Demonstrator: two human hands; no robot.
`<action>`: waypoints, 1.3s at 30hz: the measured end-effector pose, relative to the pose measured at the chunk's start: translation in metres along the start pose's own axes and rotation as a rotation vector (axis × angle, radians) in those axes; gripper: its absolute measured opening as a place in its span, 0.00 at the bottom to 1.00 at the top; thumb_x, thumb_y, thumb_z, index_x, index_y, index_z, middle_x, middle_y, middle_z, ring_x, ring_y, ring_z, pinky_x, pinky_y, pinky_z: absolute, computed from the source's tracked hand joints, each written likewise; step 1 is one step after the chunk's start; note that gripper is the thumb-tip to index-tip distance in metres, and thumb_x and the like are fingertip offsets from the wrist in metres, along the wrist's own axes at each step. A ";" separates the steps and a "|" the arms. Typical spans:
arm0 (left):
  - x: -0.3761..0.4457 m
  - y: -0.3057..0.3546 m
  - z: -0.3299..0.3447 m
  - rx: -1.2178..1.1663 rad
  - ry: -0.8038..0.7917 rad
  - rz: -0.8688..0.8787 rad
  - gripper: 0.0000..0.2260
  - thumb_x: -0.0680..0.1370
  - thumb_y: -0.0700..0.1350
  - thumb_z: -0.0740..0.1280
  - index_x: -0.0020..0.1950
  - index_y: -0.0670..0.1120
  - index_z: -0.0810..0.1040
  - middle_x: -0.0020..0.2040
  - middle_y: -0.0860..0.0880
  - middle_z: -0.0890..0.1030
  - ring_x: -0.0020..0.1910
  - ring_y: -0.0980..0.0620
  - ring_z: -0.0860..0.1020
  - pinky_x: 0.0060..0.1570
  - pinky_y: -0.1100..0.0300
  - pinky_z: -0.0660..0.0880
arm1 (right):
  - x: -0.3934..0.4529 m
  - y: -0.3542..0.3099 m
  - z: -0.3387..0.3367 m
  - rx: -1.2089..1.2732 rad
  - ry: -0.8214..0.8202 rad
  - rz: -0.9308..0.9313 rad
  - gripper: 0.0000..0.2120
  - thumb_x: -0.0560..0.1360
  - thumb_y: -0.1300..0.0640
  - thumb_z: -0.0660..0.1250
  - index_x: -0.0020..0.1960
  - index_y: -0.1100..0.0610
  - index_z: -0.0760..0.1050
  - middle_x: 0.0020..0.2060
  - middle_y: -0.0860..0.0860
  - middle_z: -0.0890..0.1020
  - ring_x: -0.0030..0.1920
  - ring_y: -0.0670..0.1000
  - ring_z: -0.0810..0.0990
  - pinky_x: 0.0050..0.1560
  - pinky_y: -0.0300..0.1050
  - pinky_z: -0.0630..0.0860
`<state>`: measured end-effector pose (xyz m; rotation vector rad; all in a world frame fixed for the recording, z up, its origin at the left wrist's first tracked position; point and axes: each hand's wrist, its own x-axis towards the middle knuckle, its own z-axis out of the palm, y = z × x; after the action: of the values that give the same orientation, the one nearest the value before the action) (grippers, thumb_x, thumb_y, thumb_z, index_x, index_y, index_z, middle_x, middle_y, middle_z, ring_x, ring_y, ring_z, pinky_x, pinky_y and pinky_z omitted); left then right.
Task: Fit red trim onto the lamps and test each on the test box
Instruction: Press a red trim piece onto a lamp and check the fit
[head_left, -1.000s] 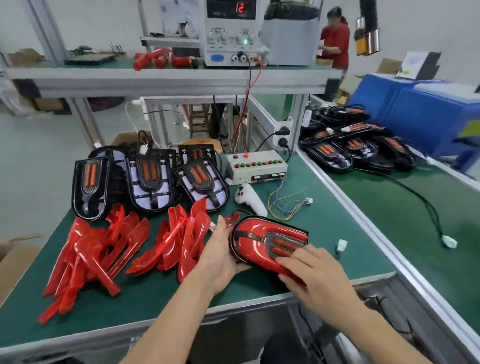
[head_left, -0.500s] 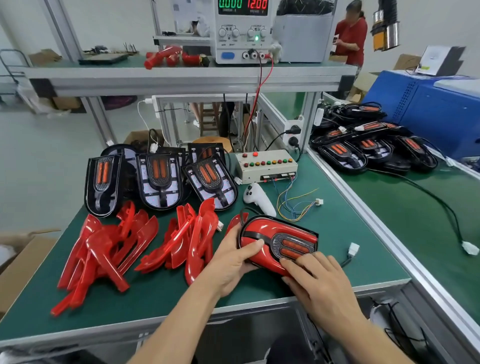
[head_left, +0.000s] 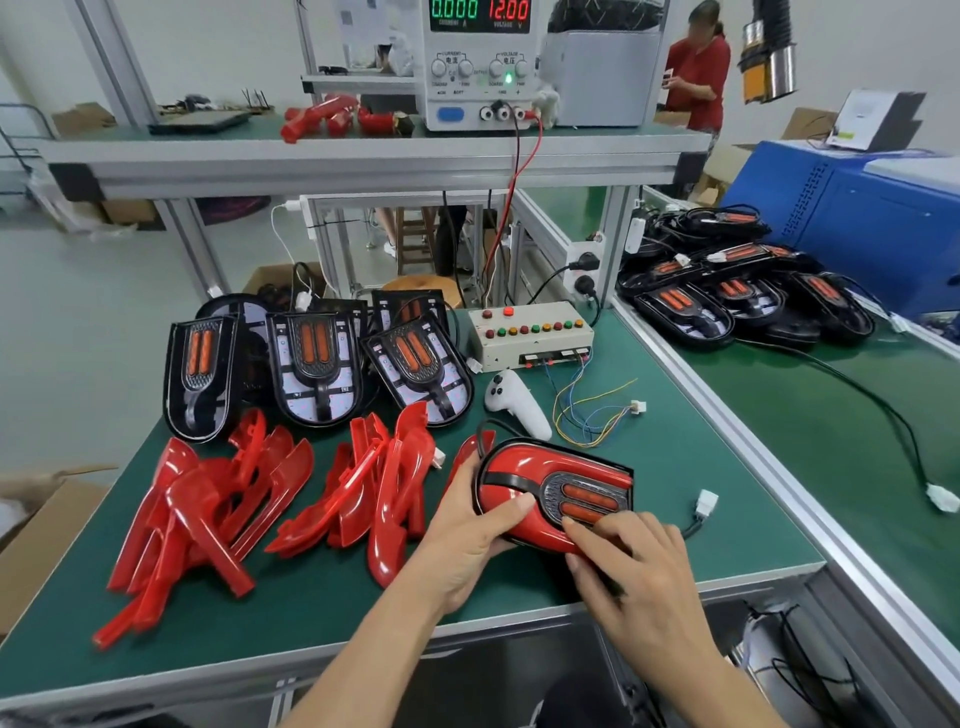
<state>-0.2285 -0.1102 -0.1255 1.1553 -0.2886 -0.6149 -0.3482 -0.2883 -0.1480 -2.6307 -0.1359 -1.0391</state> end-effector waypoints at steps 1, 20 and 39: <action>0.000 0.000 0.000 0.010 0.003 0.003 0.33 0.73 0.42 0.77 0.74 0.57 0.69 0.65 0.44 0.82 0.64 0.43 0.81 0.61 0.41 0.79 | -0.001 0.000 0.001 0.026 0.007 0.023 0.14 0.79 0.49 0.66 0.60 0.52 0.84 0.47 0.46 0.78 0.46 0.49 0.74 0.45 0.45 0.64; 0.000 0.005 0.002 0.009 0.026 -0.022 0.33 0.73 0.55 0.78 0.74 0.55 0.69 0.66 0.47 0.81 0.66 0.45 0.80 0.62 0.40 0.78 | 0.001 0.006 0.000 0.088 0.023 0.092 0.14 0.78 0.47 0.67 0.57 0.50 0.86 0.47 0.44 0.79 0.50 0.47 0.74 0.49 0.50 0.69; -0.004 0.008 -0.001 -0.101 0.135 0.013 0.31 0.71 0.38 0.76 0.73 0.48 0.72 0.61 0.41 0.84 0.60 0.43 0.83 0.55 0.47 0.82 | -0.008 -0.020 -0.025 0.453 0.159 0.938 0.09 0.77 0.39 0.66 0.57 0.34 0.73 0.55 0.40 0.79 0.56 0.43 0.79 0.55 0.42 0.75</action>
<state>-0.2285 -0.1048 -0.1179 1.0914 -0.1481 -0.5315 -0.3744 -0.2774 -0.1315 -1.8247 0.7342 -0.7352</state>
